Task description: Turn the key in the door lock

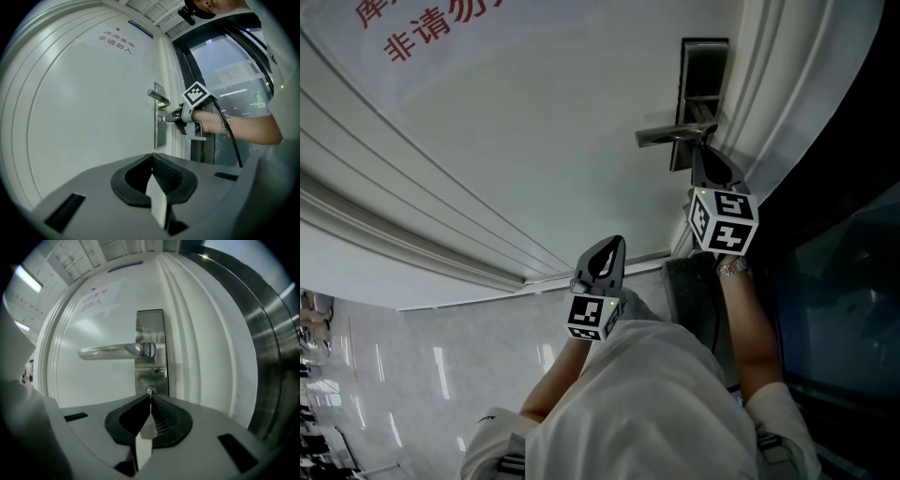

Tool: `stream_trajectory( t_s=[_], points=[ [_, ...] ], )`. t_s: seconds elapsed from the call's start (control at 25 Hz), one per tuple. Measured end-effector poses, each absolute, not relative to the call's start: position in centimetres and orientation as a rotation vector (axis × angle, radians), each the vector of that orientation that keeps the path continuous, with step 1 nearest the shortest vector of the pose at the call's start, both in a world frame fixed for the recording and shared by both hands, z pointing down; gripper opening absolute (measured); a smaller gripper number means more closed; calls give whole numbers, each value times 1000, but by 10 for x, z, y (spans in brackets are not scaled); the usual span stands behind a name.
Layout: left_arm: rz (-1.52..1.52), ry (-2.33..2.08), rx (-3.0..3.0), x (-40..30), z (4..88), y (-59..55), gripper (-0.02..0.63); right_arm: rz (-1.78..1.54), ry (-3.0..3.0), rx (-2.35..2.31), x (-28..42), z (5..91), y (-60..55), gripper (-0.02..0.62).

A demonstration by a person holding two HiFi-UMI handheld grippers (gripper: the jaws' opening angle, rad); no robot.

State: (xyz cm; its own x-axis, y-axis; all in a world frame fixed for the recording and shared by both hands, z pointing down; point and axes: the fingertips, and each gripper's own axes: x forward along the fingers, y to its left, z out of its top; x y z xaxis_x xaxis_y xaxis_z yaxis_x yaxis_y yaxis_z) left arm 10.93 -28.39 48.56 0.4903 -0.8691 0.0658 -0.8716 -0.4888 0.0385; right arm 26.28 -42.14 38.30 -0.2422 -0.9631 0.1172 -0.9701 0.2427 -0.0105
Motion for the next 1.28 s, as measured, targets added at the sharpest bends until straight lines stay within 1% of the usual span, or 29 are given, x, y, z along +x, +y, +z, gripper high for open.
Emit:
stream_trajectory(
  t_s=[0.32, 0.6, 0.92, 1.08, 1.16, 1.28],
  points=[
    [47, -1554, 2661, 112, 482, -285, 9, 891, -2699, 1910, 268, 385, -422, 11],
    [81, -1559, 2634, 107, 490, -283, 9, 1114, -2731, 1929, 270, 386, -421, 12],
    [64, -1561, 2638, 106, 488, -285, 9, 1623, -2766, 1884, 271, 388, -421, 11],
    [48, -1562, 2644, 107, 487, -287, 9, 1941, -2737, 1840, 272, 390, -422, 20],
    [42, -1563, 2641, 106, 487, -287, 9, 1966, -2724, 1848, 272, 390, -422, 21],
    [61, -1560, 2625, 104, 491, -287, 9, 1743, -2757, 1879, 272, 389, -422, 21]
  ],
)
